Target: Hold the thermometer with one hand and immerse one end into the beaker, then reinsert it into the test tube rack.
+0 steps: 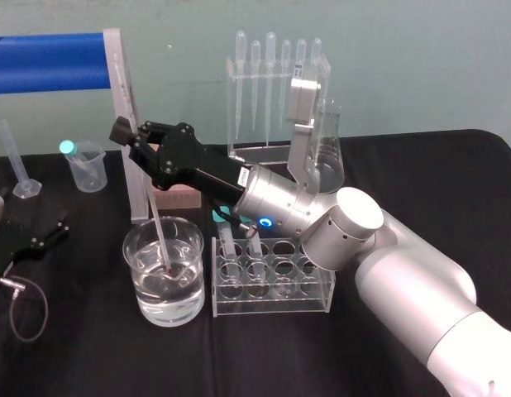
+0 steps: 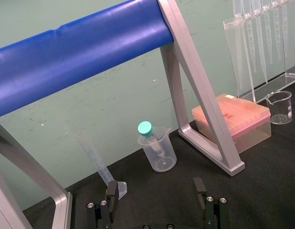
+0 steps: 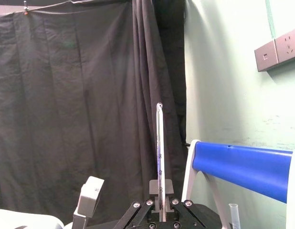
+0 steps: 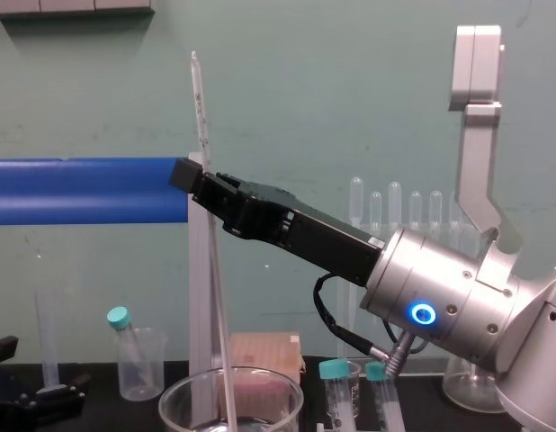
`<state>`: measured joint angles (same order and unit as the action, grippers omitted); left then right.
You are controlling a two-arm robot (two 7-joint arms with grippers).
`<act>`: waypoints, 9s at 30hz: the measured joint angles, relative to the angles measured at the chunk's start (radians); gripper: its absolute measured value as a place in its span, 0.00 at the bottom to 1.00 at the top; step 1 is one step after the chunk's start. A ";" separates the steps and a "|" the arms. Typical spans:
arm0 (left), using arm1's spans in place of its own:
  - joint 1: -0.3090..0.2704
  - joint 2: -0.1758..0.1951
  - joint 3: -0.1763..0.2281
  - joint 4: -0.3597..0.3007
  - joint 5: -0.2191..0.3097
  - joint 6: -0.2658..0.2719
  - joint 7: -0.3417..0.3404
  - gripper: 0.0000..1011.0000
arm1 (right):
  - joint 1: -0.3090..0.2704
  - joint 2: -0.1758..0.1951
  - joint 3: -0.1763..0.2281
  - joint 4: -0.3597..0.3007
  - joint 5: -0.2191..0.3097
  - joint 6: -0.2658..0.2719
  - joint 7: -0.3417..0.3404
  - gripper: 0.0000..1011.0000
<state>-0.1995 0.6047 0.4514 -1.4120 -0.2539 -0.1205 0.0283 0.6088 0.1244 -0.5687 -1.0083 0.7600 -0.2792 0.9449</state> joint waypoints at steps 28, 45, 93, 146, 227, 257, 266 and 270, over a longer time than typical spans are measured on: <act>0.000 0.000 0.000 0.000 0.000 0.000 0.000 1.00 | 0.000 0.000 0.000 0.000 0.000 0.000 0.000 0.06; 0.000 0.000 0.000 0.000 0.000 0.000 0.000 1.00 | 0.000 0.000 0.000 0.000 0.000 0.000 0.000 0.06; 0.000 0.000 0.000 0.000 0.000 0.000 0.000 1.00 | -0.049 0.187 0.177 -0.425 0.078 -0.074 -0.093 0.06; 0.000 0.000 0.000 0.000 0.000 0.000 0.000 1.00 | -0.331 0.285 0.300 -0.390 0.010 -0.067 -0.192 0.06; 0.000 0.000 0.000 0.000 0.000 0.000 0.000 1.00 | -0.341 0.274 0.272 -0.270 -0.011 -0.043 -0.169 0.56; 0.000 0.000 0.000 0.000 0.000 0.000 0.000 1.00 | -0.389 0.288 0.313 -0.372 -0.116 -0.057 -0.348 0.99; 0.000 0.000 0.000 0.000 0.000 0.000 0.000 1.00 | -0.510 0.288 0.404 -0.541 -0.335 0.027 -0.715 0.99; 0.000 0.000 0.000 0.000 0.000 0.000 0.000 1.00 | -0.555 0.267 0.434 -0.574 -0.376 0.094 -0.818 0.99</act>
<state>-0.1995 0.6047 0.4514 -1.4120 -0.2540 -0.1205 0.0283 0.0540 0.3912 -0.1350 -1.5823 0.3835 -0.1855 0.1272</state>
